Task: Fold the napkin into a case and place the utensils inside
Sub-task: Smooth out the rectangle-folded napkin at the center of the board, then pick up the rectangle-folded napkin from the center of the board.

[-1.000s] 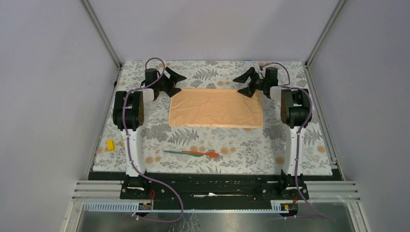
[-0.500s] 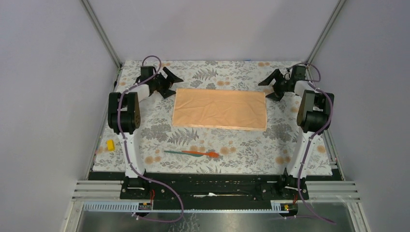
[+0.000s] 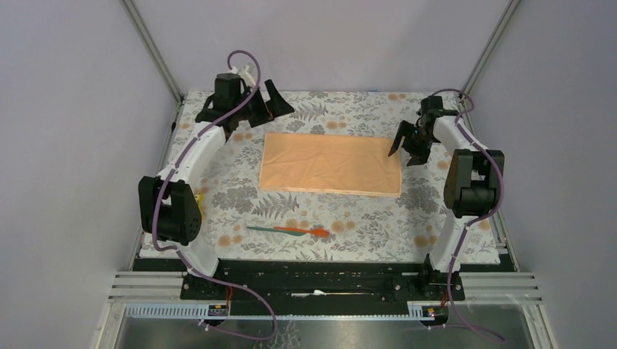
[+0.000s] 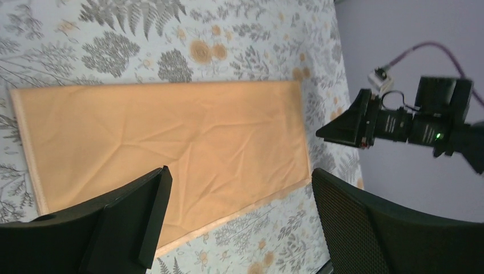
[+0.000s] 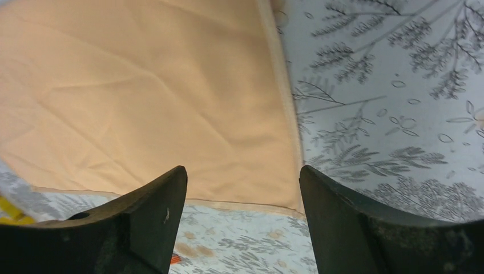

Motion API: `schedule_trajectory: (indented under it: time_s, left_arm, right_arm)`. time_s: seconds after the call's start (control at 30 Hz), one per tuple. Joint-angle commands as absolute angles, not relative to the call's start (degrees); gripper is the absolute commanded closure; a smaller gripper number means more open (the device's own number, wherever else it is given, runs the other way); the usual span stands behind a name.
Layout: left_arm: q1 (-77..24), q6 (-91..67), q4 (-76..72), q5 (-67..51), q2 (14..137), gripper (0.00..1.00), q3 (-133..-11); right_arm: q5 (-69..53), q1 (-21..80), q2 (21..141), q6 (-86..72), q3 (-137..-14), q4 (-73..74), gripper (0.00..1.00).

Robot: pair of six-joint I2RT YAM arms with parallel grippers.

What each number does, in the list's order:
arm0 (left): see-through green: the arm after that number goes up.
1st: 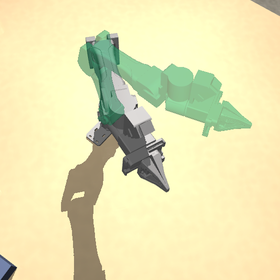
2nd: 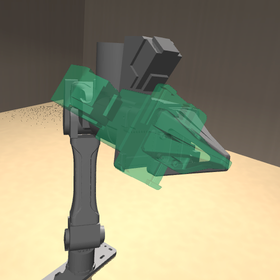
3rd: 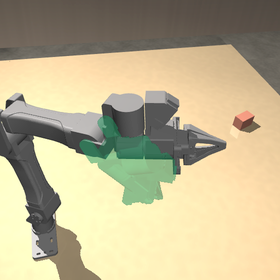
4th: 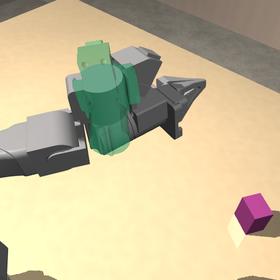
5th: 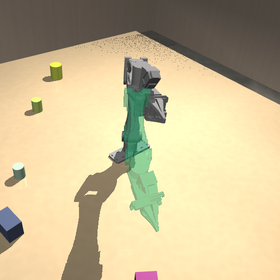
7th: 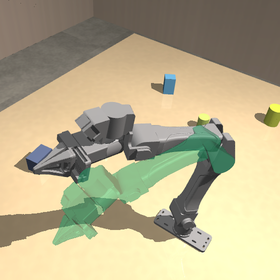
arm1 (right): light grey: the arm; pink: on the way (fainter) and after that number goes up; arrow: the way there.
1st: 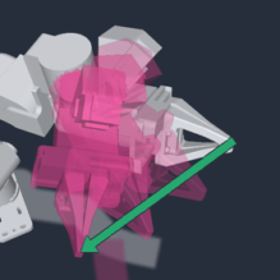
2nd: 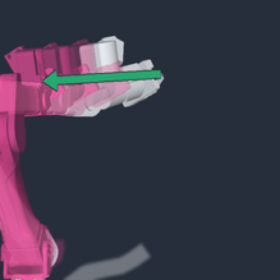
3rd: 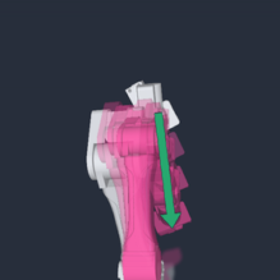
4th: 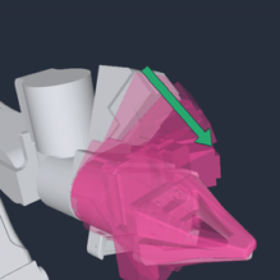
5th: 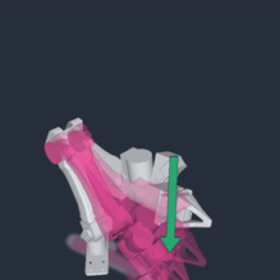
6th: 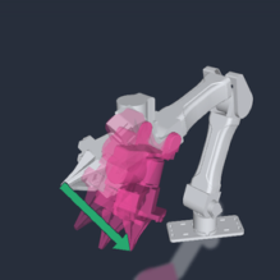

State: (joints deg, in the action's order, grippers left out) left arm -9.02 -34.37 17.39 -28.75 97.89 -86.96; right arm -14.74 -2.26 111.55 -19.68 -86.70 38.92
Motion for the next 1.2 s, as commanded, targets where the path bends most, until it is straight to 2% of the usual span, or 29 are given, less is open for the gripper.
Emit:
schedule_trajectory:
  time_s: [0.0, 0.17, 0.33, 0.53, 0.67, 1.0, 1.1, 1.17]
  left_arm:
    - [-12.3, -28.0, 20.8, -22.3, 95.8, 0.01, -83.4]
    - [-14.5, -27.4, 20.4, -21.8, 94.1, 0.01, -82.4]
    - [-14.6, -27.3, 20.4, -21.7, 93.3, 0.01, -82.1]
    - [-14.5, -26.9, 20.4, -21.4, 92.9, 0.01, -82.1]
    - [-14.6, -26.7, 20.4, -21.3, 92.7, 0.01, -82.0]
    - [-14.5, -26.1, 20.4, -20.6, 91.8, 0.01, -82.1]
    - [-14.5, -26.1, 20.4, -20.9, 91.9, 0.01, -82.1]
    - [-14.5, -26.2, 20.3, -21.1, 91.8, 0.01, -82.0]
  right_arm:
    - [-9.0, -1.9, 113.0, -15.8, -86.5, 45.1, 0.21]
    - [-7.1, -0.3, 115.2, -14.8, -85.6, 45.6, 0.20]
    - [-5.1, 1.9, 118.0, -14.3, -86.1, 45.2, 0.29]
    - [-3.8, 3.2, 119.6, -14.1, -84.5, 42.8, 0.31]
    - [-2.6, 4.5, 121.1, -14.3, -84.1, 41.9, 0.36]
    - [4.0, 7.4, 123.1, -14.6, -81.4, 39.4, 0.63]
    - [4.1, 7.5, 122.4, -13.6, -80.1, 38.2, 0.80]
    - [4.1, 7.5, 121.2, -13.0, -79.0, 37.4, 0.86]
